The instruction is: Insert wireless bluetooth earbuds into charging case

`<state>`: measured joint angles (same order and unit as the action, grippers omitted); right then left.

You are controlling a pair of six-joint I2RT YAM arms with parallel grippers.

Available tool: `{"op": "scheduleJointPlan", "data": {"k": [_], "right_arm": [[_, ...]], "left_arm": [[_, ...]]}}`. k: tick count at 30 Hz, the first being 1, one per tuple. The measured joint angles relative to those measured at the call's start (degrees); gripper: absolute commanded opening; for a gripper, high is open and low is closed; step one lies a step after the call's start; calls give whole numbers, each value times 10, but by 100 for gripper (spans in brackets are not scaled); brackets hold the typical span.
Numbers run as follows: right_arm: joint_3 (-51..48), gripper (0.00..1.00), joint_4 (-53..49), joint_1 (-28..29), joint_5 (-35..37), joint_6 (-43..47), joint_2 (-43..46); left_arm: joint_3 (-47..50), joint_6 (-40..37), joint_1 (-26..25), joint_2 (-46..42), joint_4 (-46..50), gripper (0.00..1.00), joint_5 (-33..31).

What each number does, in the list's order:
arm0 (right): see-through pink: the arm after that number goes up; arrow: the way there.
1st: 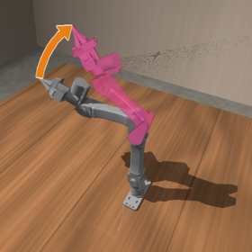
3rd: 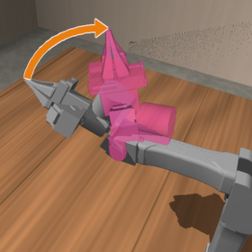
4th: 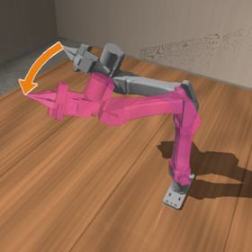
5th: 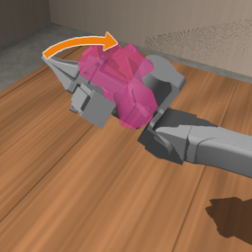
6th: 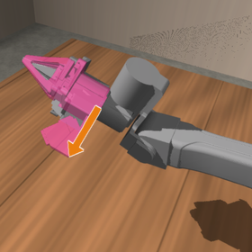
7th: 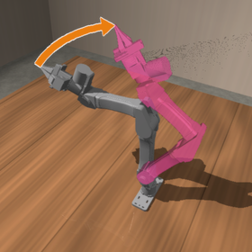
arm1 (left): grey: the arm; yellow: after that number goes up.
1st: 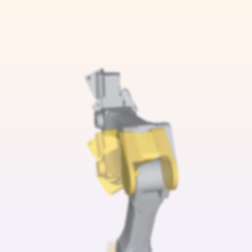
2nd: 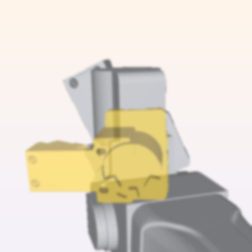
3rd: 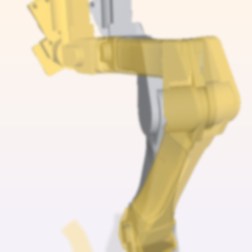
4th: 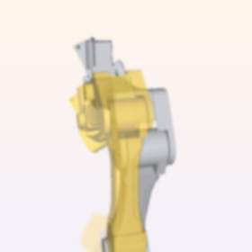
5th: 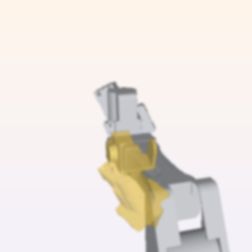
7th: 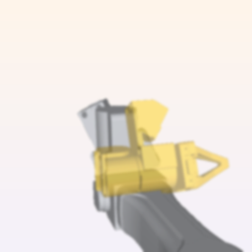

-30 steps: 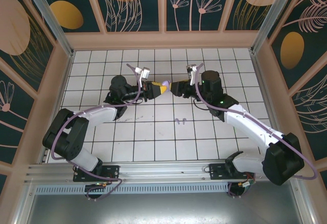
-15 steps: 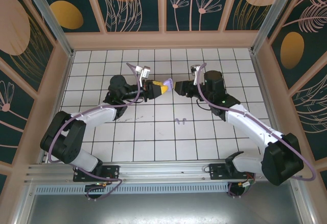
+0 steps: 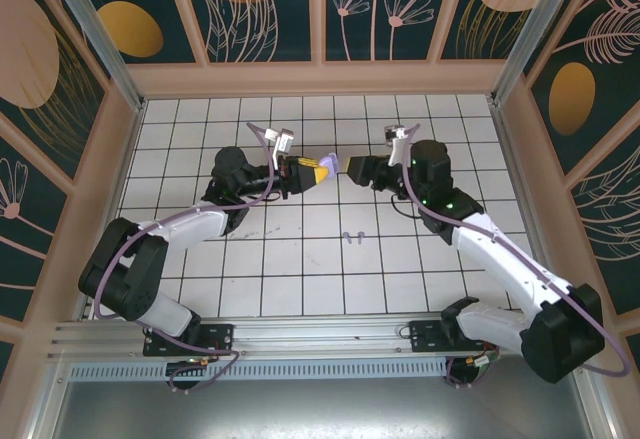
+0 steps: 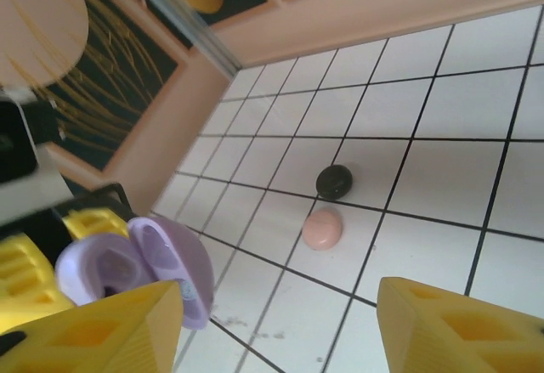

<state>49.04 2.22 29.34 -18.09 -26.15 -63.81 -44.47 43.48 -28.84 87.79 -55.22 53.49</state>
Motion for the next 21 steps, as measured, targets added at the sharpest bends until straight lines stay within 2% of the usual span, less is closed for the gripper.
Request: {"op": "scheduleJointPlan", "data": {"k": [4, 12, 21], "right_arm": [[46, 72, -42, 0, 48, -33, 0], [181, 74, -118, 3, 142, -93, -44], [291, 75, -170, 33, 195, -124, -146]], "left_arm": [[0, -4, 0, -3, 2, 0, -4], [-2, 1, 0, -2, -1, 0, -6], [-51, 88, 0, 55, -113, 0, 10]]}}
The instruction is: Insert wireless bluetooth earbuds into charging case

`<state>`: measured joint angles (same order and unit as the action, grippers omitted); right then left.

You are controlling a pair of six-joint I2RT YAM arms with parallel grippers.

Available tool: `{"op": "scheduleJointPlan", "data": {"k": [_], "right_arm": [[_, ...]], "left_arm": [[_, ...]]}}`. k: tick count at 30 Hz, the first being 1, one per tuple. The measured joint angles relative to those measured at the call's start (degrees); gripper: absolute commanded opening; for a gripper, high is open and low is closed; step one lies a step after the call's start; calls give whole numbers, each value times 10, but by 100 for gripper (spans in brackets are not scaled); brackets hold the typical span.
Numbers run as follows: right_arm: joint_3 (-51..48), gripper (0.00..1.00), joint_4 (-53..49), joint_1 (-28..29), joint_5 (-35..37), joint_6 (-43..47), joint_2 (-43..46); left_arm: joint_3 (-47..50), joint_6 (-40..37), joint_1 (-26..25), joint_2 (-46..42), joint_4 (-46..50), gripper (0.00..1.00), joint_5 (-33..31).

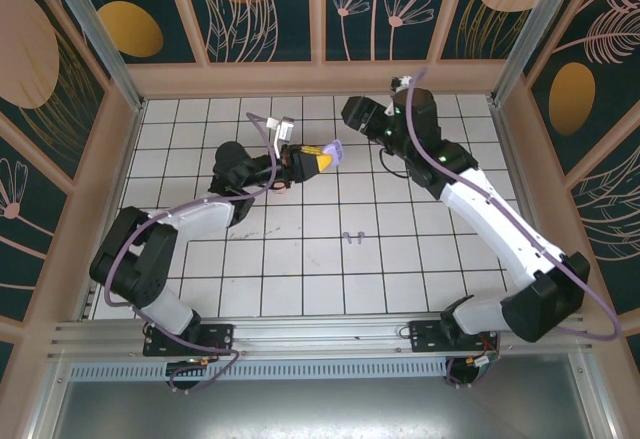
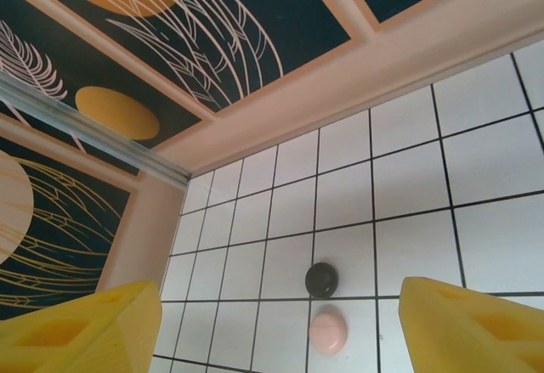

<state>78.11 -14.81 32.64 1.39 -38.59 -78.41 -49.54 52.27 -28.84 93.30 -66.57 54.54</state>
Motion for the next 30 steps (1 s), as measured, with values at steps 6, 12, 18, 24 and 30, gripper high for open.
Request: {"op": "scheduleJointPlan", "data": {"k": [6, 12, 18, 24, 30], "right_arm": [[53, 75, -26, 11, 15, -13, -40], [103, 75, -42, 34, 60, -13, -42], [130, 74, -44, 50, 98, -7, -43], [159, 74, -56, 49, 113, 0, -58], [157, 74, -56, 52, 113, 3, -57]], "left_arm": [[-40, 71, 0, 40, -87, 0, 20], [-71, 102, 0, 59, -118, 0, 27], [-74, 106, 0, 60, -127, 0, 27], [-74, 106, 0, 60, -127, 0, 24], [-74, 102, 0, 51, -114, 0, 21]]}}
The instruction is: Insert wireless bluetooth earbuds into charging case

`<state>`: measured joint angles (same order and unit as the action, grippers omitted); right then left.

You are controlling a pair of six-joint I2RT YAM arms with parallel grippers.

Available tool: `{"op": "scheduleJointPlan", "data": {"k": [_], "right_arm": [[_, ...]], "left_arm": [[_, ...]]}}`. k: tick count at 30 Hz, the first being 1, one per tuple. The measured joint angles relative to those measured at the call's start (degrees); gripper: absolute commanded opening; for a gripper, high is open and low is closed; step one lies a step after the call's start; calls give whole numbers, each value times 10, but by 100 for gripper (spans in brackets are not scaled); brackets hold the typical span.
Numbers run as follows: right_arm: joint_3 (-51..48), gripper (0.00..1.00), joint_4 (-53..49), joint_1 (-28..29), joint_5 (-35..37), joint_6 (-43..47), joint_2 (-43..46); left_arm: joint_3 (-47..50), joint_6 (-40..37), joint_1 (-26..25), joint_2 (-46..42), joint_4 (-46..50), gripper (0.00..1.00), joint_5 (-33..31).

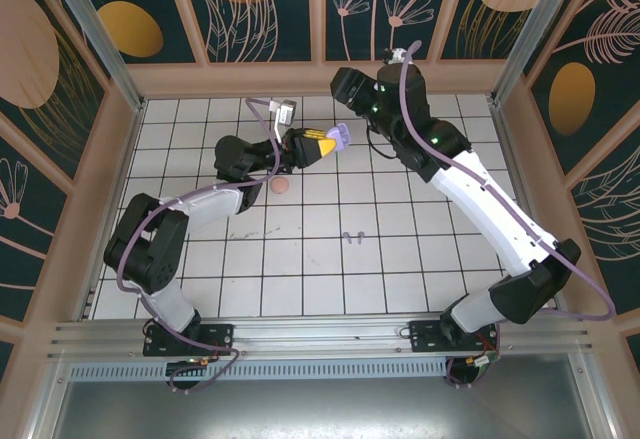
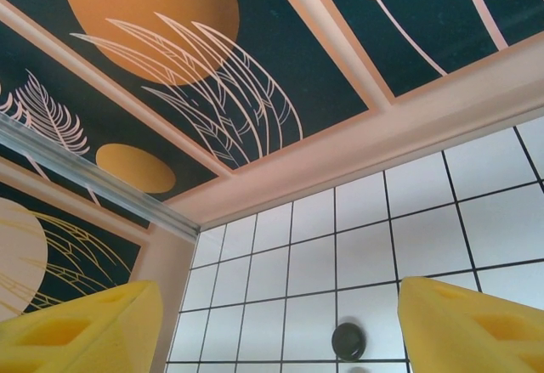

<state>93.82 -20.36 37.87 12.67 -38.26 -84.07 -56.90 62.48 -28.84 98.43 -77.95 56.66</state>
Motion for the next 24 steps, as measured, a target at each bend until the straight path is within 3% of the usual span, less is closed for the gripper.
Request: {"op": "scheduleJointPlan", "data": {"k": [15, 24], "right_arm": [[-18, 73, 12, -4, -23, 13, 7], [-198, 61, 68, -44, -113, 38, 105]], "left_arm": [[4, -8, 0, -9, 7, 0, -8], [29, -19, 0, -14, 19, 0, -10]]}}
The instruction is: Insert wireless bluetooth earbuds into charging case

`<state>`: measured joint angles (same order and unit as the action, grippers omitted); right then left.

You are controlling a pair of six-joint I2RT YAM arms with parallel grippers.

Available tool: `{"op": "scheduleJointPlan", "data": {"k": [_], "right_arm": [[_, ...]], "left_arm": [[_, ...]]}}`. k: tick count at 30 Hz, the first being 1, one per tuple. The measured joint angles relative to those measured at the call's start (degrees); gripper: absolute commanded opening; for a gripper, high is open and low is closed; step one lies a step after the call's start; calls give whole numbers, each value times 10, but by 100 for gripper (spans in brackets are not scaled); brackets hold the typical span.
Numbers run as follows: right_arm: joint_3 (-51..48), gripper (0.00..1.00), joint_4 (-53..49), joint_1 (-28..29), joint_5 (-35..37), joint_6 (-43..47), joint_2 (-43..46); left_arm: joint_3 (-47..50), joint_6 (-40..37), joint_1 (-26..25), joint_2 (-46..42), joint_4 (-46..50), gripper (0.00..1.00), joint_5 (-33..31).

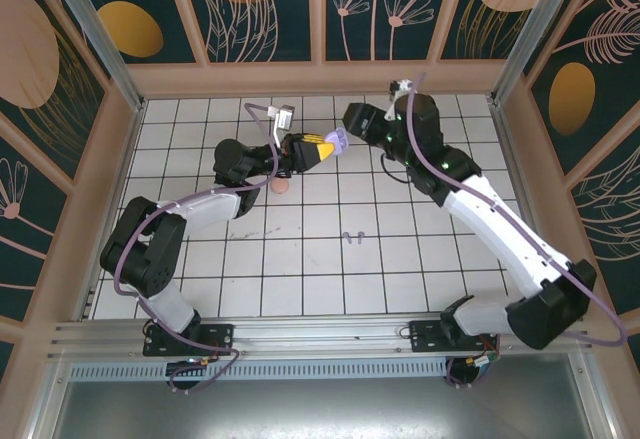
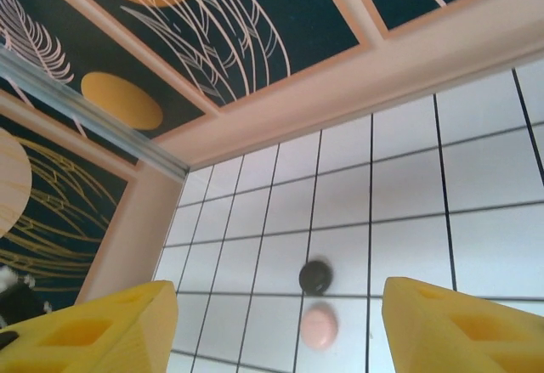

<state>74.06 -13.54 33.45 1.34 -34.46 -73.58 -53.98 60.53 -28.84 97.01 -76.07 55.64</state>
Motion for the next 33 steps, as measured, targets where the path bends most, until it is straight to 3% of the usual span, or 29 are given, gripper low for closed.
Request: {"op": "scheduleJointPlan", "data": {"k": [10, 20, 33], "right_arm": [[-101, 51, 72, -16, -137, 69, 140], [-174, 39, 97, -31, -228, 107, 143], [-213, 37, 152, -34, -278, 119, 142]], "left_arm": [[0, -2, 0, 0, 0, 0, 28], [7, -4, 0, -9, 10, 0, 50], [17, -12, 0, -33, 28, 0, 57]]}}
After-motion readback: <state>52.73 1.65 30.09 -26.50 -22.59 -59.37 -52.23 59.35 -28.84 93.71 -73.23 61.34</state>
